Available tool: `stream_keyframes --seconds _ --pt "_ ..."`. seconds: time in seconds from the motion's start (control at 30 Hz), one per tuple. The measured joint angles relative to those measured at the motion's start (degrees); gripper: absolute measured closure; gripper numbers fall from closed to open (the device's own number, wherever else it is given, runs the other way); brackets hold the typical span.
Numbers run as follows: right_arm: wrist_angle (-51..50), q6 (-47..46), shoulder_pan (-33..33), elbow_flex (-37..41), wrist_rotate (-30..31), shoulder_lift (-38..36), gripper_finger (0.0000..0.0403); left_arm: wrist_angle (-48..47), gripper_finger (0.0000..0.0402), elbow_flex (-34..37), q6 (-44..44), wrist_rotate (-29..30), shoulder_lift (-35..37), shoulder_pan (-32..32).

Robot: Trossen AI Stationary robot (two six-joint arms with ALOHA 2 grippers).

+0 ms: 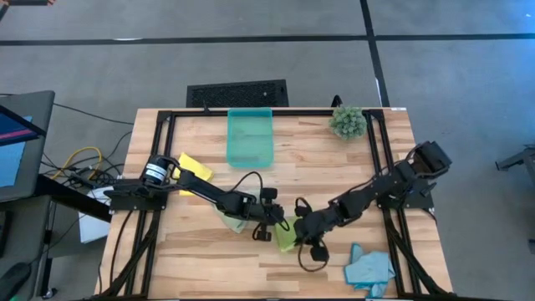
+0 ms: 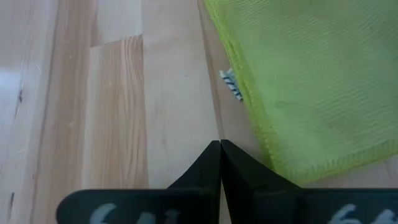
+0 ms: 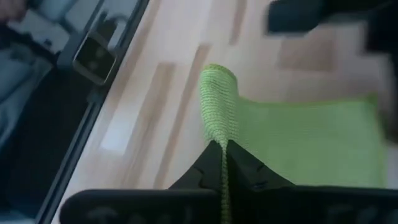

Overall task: Fold microfiber towels
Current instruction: Fold the light green microfiber cloth

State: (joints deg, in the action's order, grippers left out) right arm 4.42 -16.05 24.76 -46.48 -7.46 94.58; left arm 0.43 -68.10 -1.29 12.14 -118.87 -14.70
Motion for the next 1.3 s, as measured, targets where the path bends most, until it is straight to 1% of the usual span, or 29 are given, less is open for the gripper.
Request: stream_keyframes --seconds 0.2,0.4,0.57,0.7,0.83,0.9,0.97,1.1,1.3 --pt "-1.33 1.09 -6.46 0.45 0.00 -0.57 0.0384 0.45 0.0401 0.00 -0.89 -0.42 -0.11 -0.16" --pt "-0.55 0.83 -10.74 4.23 0.00 -0.58 0.0381 -0.41 0.0401 0.01 -1.37 -0.13 -0.17 -0.75" --pt "4.19 -0.42 -10.05 6.82 -0.16 -0.58 0.0384 -4.80 0.0402 0.05 -1.36 4.77 1.24 -2.48" --pt "5.08 -0.46 -9.20 7.05 -0.16 -0.58 0.0380 -11.22 0.0401 0.28 0.07 6.26 3.82 -3.87" --pt "4.89 -0.48 -9.14 7.06 0.62 -0.58 0.0379 -14.34 0.0401 0.35 0.44 11.95 5.05 -5.41" --pt "4.66 -0.48 -9.14 7.06 1.79 -0.58 0.0381 -14.65 0.0401 0.35 0.21 14.36 5.11 -5.89" --pt "4.57 -0.48 -9.26 7.06 2.74 -0.57 0.0382 -14.45 0.0401 0.33 -0.51 15.35 5.11 -6.06" --pt "3.80 -0.48 -9.55 7.06 3.70 -0.57 0.0379 -13.54 0.0401 0.29 -1.95 16.67 5.13 -6.70" --pt "2.69 -0.48 -9.58 7.06 6.25 -0.56 0.0377 -12.50 0.0401 0.26 -2.59 16.96 5.22 -6.84"
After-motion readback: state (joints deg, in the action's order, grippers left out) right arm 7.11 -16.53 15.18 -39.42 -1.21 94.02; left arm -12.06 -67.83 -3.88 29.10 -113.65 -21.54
